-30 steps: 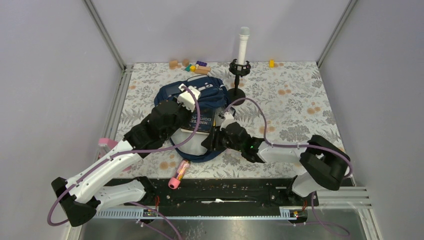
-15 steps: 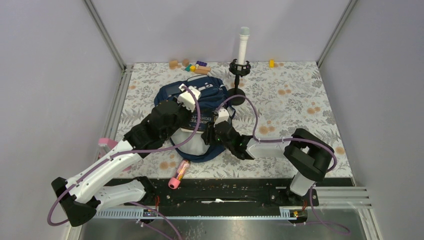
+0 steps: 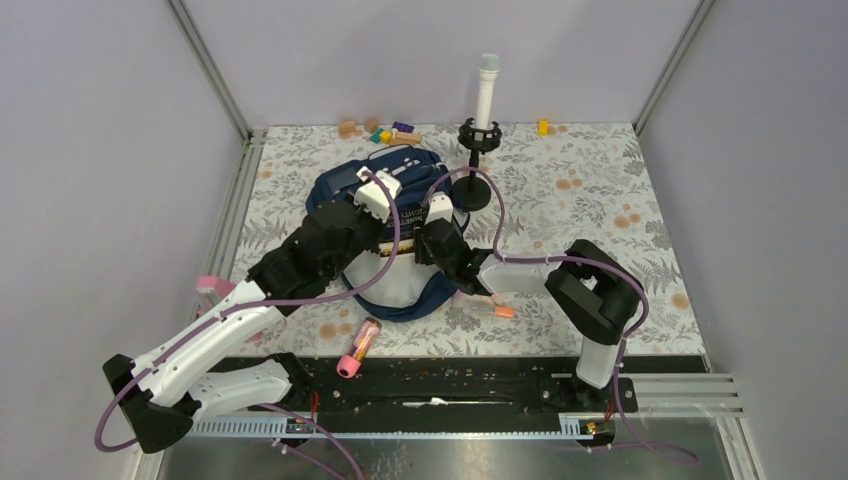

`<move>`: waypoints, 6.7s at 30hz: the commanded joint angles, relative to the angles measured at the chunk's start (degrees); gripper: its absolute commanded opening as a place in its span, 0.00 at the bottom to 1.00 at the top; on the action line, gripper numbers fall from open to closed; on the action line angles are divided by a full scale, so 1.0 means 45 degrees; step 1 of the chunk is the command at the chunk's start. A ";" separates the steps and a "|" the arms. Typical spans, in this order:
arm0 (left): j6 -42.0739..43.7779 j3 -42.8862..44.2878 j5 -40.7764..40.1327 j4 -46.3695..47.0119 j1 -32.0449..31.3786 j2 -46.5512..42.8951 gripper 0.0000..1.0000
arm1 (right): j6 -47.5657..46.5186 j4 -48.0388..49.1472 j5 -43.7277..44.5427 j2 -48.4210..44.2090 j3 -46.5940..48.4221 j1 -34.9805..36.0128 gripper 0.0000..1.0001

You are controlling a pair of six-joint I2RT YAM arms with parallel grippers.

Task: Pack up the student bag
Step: Place the book in the student bag, then zip the student bag at the center of the board.

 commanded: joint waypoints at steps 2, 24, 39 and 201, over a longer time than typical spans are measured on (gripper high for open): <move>0.0077 0.0157 -0.0068 0.1802 -0.0089 -0.0331 0.00 | -0.1108 0.0496 0.0528 -0.0086 0.0828 -0.0405 0.44; -0.1055 0.1927 0.3473 -0.0584 0.0438 0.2947 0.20 | 0.0515 -0.2844 -0.0061 -0.9113 -0.5310 -0.1063 0.91; -0.3859 -0.0208 0.2930 -0.0019 0.0837 0.0326 0.99 | 0.1420 -0.5547 -0.2870 -1.2527 -0.5659 -0.2909 0.97; -0.6587 -0.3308 0.5296 0.1053 0.5480 0.4320 0.00 | 0.9549 0.6251 -0.6821 -0.2089 -0.5367 -0.6202 0.00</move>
